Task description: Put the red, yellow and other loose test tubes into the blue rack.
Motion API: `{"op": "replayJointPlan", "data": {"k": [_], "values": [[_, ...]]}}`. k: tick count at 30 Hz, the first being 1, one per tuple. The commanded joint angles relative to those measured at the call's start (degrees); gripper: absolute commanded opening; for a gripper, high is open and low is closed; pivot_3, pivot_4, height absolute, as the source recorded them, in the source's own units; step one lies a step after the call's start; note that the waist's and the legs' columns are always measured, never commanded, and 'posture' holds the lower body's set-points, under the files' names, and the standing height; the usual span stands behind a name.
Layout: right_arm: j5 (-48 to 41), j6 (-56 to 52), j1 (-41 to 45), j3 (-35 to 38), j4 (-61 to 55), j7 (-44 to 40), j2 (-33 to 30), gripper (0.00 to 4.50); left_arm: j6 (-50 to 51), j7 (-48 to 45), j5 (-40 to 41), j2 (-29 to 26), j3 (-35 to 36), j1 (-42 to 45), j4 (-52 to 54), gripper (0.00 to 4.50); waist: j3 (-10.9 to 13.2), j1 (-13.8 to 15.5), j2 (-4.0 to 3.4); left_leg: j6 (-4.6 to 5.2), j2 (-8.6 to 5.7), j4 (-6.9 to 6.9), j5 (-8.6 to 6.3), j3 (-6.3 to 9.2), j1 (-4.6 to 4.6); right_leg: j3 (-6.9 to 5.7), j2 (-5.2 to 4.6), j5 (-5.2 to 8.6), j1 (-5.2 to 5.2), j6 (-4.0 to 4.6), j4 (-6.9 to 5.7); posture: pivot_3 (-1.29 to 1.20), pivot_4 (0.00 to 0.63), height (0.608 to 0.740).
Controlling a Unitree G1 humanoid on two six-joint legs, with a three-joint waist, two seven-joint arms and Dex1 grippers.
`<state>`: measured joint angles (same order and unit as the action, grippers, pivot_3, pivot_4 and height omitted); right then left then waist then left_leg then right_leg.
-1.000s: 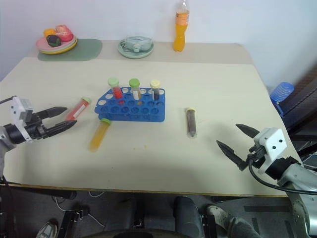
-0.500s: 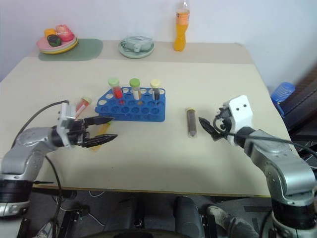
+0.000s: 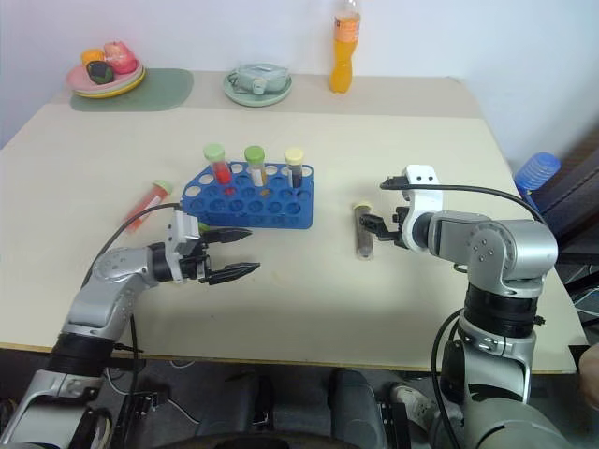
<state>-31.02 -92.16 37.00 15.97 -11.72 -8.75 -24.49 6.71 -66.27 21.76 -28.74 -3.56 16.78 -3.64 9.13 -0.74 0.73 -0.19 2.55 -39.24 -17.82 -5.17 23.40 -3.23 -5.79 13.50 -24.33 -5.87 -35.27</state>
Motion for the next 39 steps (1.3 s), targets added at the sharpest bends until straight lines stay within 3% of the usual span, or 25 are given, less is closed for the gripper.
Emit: {"op": "replayJointPlan", "data": {"k": [1,8,14,17,23,29,32,36,39], "values": [[1.9,-0.3,3.5,-0.5,3.7,0.6,0.9,4.44,-1.5,-0.2,-0.3,0.5,-0.7,0.3,1.3,3.69,0.0,-0.2,0.00,-0.01,0.01,0.00,0.00,-0.01,-0.01,0.00,0.00,0.00,0.00,0.00,-0.01,0.00,0.150,0.740],[5.4,1.8,9.2,-1.6,14.9,-0.1,1.6,4.44,-2.1,-0.1,-0.3,1.1,-1.5,-0.4,1.0,3.69,0.0,-0.1,-0.01,-0.02,0.02,0.00,0.01,-0.02,0.00,0.00,0.02,0.00,-0.01,0.00,-0.02,0.00,0.150,0.740],[8.3,7.1,10.9,-10.3,20.5,-2.9,0.6,4.44,-2.3,0.5,-0.6,1.4,-2.5,-1.2,1.6,3.69,0.0,-0.3,-0.01,-0.02,0.03,0.00,0.01,-0.02,0.00,0.00,0.02,0.00,-0.02,0.00,-0.02,0.00,0.150,0.740],[10.1,10.6,10.6,-15.9,21.2,-5.1,-0.3,3.64,-2.0,1.0,-0.7,1.6,-2.7,-1.4,2.3,3.69,0.0,-0.7,0.01,-0.05,0.04,0.00,0.03,-0.02,-0.04,0.01,0.02,-0.01,-0.01,0.00,-0.06,0.00,0.150,0.740],[13.8,17.2,8.0,-26.2,17.2,-9.7,-4.0,0.90,-1.7,1.6,-0.7,1.0,-2.2,-2.6,3.5,3.69,0.0,-1.4,0.00,-0.07,0.09,0.00,0.04,0.04,-0.05,0.01,0.07,-0.01,-0.01,0.01,-0.09,0.00,0.150,0.740],[16.8,24.7,5.9,-33.0,8.7,-16.6,-12.2,0.82,-1.8,2.2,-0.8,1.2,-2.1,-2.4,3.4,3.69,0.0,-1.0,0.00,-0.08,0.10,0.00,0.05,0.12,-0.03,0.01,0.07,-0.01,-0.01,0.01,-0.06,0.00,0.150,0.740],[14.7,29.2,3.5,-31.1,3.0,-22.4,-16.0,0.82,-1.9,2.5,-0.7,1.3,-2.0,-2.2,3.1,3.69,0.0,0.0,-0.01,-0.06,0.08,0.00,0.04,0.13,0.01,0.01,0.07,-0.01,-0.01,0.00,0.03,0.00,0.150,0.740],[8.8,44.8,-4.4,-20.9,-7.7,-31.0,-17.0,0.82,-2.0,2.8,-0.7,1.2,-1.5,-1.8,2.3,3.69,0.0,0.3,0.00,-0.05,0.08,0.01,0.03,0.10,0.04,-0.01,0.08,-0.01,-0.02,0.00,0.09,0.00,0.150,0.740],[4.4,52.6,-6.7,-15.4,-10.0,-31.7,-10.9,0.82,-1.9,2.6,-0.3,1.0,-0.9,-1.4,1.7,3.69,0.0,-0.1,0.01,-0.07,0.10,-0.01,0.04,0.09,0.01,-0.01,0.12,-0.01,-0.01,0.00,0.05,0.00,0.150,0.740]]}}
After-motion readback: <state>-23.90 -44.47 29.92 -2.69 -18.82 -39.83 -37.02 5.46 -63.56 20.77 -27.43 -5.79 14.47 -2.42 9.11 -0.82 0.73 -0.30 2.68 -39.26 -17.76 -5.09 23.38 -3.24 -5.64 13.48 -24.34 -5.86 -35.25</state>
